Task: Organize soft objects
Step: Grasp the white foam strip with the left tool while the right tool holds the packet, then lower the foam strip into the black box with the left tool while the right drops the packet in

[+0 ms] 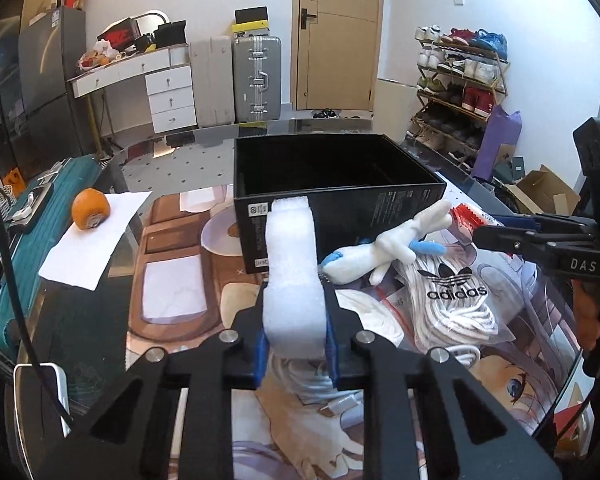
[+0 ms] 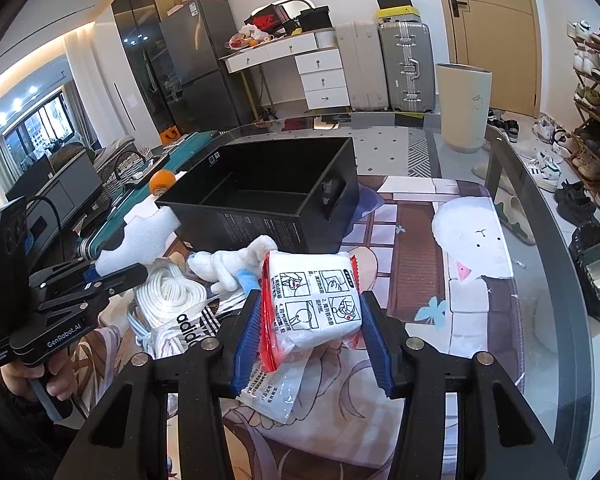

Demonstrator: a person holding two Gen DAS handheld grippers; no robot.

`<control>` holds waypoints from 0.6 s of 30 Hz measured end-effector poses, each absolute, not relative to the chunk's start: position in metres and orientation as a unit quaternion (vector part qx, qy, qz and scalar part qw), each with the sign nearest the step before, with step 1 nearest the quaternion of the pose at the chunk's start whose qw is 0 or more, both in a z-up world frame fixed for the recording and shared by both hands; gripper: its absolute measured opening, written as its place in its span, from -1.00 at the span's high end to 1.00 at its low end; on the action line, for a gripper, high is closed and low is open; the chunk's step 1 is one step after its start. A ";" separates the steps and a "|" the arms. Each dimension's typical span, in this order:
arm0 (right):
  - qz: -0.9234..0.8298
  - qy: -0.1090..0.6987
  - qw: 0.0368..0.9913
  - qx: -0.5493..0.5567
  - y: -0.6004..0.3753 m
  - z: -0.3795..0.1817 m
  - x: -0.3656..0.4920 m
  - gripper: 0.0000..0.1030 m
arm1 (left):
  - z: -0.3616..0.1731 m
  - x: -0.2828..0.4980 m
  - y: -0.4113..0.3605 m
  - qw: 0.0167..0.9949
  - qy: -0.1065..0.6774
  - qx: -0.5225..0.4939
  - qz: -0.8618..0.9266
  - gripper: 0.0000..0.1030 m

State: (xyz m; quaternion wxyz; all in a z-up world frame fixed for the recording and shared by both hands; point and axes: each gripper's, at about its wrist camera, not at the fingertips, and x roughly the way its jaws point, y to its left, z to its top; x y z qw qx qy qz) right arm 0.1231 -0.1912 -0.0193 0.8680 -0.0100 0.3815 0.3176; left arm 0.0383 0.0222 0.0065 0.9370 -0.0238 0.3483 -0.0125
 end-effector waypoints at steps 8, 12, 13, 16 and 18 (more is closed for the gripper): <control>0.318 0.372 0.872 -0.015 -0.191 -0.014 0.119 0.07 | 0.016 0.028 0.022 0.945 0.325 -0.025 -0.018 0.61; 0.311 0.358 0.880 -0.014 -0.196 -0.009 0.114 0.07 | 0.026 0.027 0.024 0.949 0.314 -0.025 -0.019 0.61; 0.311 0.356 0.881 -0.013 -0.197 -0.008 0.114 0.07 | 0.029 0.027 0.025 0.950 0.311 -0.024 -0.021 0.61; 0.312 0.342 0.886 -0.013 -0.199 0.000 0.110 0.07 | 0.037 0.029 0.029 0.952 0.303 -0.024 -0.025 0.61; 0.316 0.332 0.889 -0.012 -0.200 0.006 0.106 0.07 | 0.042 0.031 0.032 0.953 0.300 -0.023 -0.027 0.61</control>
